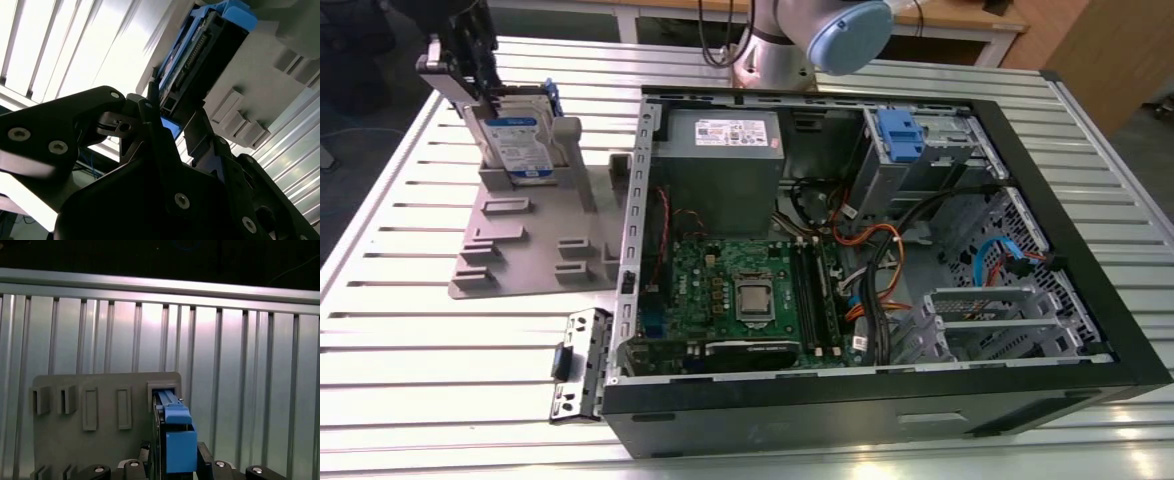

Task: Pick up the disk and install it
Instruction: 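Pick up the disk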

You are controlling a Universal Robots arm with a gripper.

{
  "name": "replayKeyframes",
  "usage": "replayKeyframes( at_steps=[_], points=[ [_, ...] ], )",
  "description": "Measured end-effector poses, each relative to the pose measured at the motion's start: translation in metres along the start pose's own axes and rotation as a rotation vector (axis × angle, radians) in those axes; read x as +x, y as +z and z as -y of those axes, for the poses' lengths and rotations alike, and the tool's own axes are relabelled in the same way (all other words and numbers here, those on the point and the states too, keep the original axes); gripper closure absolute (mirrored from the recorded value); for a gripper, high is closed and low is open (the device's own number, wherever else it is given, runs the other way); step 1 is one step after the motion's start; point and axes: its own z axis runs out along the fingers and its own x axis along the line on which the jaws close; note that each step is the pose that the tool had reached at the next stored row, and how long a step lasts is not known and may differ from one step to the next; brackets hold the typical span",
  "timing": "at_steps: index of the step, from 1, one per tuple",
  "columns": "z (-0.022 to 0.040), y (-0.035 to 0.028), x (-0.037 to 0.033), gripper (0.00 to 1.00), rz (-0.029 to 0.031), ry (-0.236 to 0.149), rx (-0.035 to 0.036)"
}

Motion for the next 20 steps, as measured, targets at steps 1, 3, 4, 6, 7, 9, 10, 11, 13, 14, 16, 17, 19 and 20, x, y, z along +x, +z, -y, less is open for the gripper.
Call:
replayKeyframes(
  at_steps=[1,3,4,6,7,9,10,11,13,14,16,17,19,20],
  points=[
    [-0.0002,0.0018,-0.0001,0.53,-0.0003,0.0,-0.0001],
    [-0.0007,0.0055,-0.0004,0.53,-0.0007,0.0,-0.0001],
    [-0.0008,0.0073,-0.0004,0.53,-0.0008,0.0,-0.0002],
    [-0.0012,0.0109,-0.0006,0.53,-0.001,0.0,-0.0002],
    [-0.0014,0.0127,-0.0007,0.53,-0.0011,0.0,-0.0001],
    [-0.0017,0.0164,-0.0009,0.53,-0.0011,0.0,-0.0001],
    [-0.0018,0.0182,-0.0009,0.53,-0.0011,0.0,-0.0001],
    [-0.002,0.0196,-0.0009,0.53,-0.0011,0.0,-0.0001],
    [-0.002,0.0202,-0.001,0.53,-0.0011,0.0,-0.0003],
    [-0.002,0.0202,-0.001,0.53,-0.0012,0.0,-0.0004],
    [-0.002,0.0203,-0.001,0.53,-0.0012,0.0,-0.0003],
    [-0.002,0.0204,-0.001,0.53,-0.0011,0.0,-0.0002],
    [-0.002,0.0205,-0.001,0.53,-0.0011,0.0,-0.0002],
    [-0.002,0.0206,-0.001,0.53,-0.0011,0.0,-0.0001]
  ],
)
